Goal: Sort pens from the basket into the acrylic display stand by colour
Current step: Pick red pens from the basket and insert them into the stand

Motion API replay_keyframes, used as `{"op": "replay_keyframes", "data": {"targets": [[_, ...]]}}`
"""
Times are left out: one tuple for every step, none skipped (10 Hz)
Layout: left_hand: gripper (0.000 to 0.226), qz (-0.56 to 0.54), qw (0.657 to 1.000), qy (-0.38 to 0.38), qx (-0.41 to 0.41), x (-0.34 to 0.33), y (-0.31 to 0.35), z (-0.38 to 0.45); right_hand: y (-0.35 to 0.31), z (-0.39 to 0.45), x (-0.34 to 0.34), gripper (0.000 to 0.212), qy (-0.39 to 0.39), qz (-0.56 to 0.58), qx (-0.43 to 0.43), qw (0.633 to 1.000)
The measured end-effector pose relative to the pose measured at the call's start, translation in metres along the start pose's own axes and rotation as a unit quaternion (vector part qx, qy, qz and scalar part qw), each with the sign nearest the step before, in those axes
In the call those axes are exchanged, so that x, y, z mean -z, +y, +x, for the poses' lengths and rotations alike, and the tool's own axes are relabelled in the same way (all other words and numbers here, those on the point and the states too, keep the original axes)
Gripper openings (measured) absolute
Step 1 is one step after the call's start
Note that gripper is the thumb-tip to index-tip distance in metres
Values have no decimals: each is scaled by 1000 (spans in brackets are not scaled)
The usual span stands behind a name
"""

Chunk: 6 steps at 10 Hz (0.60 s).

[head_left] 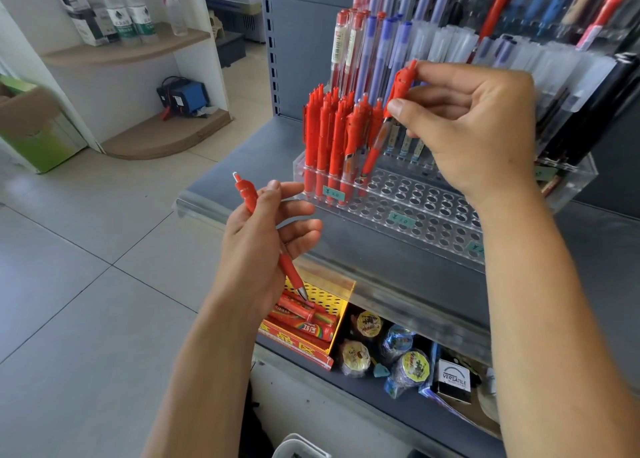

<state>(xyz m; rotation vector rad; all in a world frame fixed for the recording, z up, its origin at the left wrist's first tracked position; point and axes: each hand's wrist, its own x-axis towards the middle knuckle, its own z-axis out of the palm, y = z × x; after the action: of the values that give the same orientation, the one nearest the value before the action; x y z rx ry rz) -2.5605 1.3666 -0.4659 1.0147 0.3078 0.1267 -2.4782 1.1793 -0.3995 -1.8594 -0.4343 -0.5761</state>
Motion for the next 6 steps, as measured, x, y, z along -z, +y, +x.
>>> {"op": "replay_keyframes", "data": {"targets": [[34, 1, 1000, 2, 0, 1, 0, 0, -1, -1, -5, 38, -11, -10, 7, 1000], [34, 4, 1000, 4, 0, 1, 1, 0, 0, 0, -7, 40, -10, -22, 7, 1000], [34, 6, 1000, 4, 1, 1, 1, 0, 2, 0, -7, 43, -8, -27, 1, 1000], [34, 7, 1000, 4, 3, 1, 1, 0, 2, 1, -9, 44, -6, -32, 1, 999], [34, 7, 1000, 5, 5, 1, 0, 0, 2, 1, -10, 43, -3, -40, 9, 999], [34, 7, 1000, 4, 5, 1, 1, 0, 3, 0, -11, 42, 3, -44, 13, 999]]}}
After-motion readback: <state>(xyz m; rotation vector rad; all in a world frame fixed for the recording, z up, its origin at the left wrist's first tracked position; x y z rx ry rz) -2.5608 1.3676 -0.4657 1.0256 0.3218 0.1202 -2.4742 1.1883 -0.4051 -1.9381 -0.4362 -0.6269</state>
